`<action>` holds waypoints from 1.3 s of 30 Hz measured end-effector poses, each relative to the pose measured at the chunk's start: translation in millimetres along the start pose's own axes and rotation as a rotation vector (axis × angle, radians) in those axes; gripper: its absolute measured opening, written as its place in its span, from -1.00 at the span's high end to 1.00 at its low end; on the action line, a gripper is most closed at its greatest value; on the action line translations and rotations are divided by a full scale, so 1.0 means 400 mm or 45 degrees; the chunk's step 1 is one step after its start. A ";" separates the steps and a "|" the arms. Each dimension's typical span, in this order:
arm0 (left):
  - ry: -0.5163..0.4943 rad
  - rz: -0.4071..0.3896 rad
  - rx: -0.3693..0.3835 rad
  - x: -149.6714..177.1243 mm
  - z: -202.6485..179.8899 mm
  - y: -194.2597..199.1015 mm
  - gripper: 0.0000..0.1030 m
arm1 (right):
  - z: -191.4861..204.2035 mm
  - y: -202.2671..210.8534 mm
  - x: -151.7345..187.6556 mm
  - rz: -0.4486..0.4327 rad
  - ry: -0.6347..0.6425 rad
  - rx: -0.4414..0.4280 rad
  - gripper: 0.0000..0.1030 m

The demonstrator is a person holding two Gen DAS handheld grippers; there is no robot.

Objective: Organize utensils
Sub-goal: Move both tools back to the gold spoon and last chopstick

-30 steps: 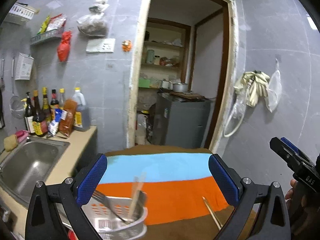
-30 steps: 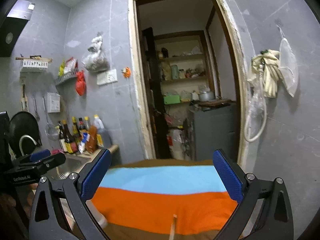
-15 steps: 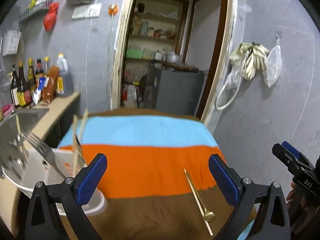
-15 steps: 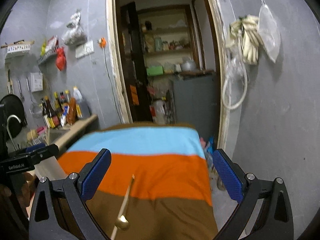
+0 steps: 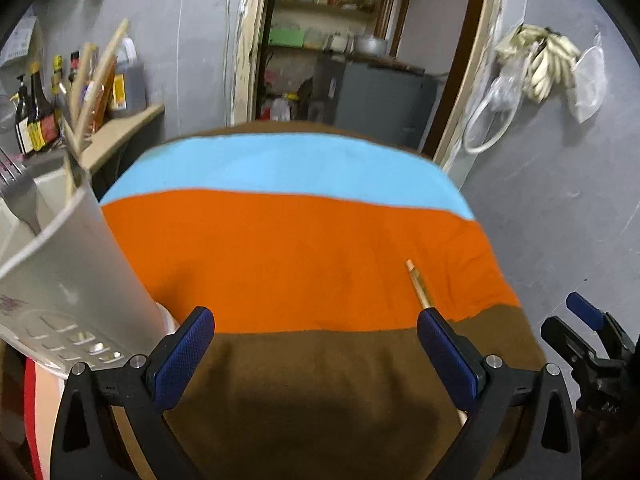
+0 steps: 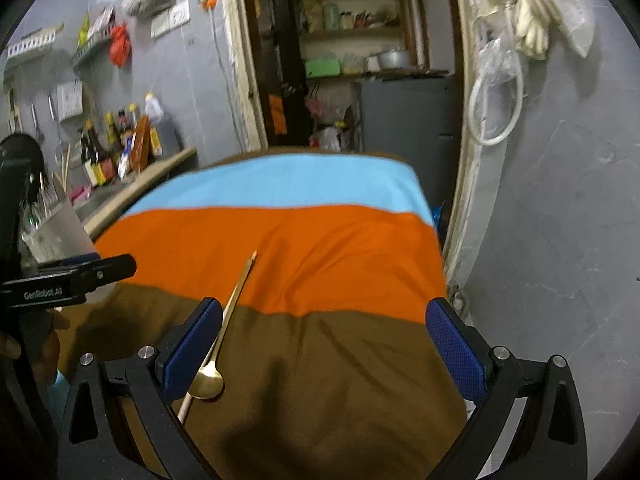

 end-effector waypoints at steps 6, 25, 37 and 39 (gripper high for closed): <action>0.027 0.057 -0.028 0.010 0.012 -0.035 -0.98 | 0.036 -0.073 0.007 0.126 0.041 -0.028 -0.93; 0.027 0.106 -0.009 0.007 0.004 -0.072 -0.98 | 0.077 -0.183 0.016 0.334 0.087 -0.004 -0.93; 0.006 0.109 0.051 0.002 -0.017 -0.075 -0.98 | 0.037 -0.164 0.022 0.320 0.045 0.059 -0.93; -0.003 0.109 0.079 0.002 -0.026 -0.075 -0.98 | 0.018 -0.163 0.019 0.312 0.031 0.080 -0.93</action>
Point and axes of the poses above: each gripper's, at about its wrist camera, not at the fingertips, and y roughly against the way its jaws point, z to its left, x to its underside, the point moved 1 cm from there along -y, roughly the way its jaws point, and after that the axes turned 13 degrees about -x, right-handed, at the moved point
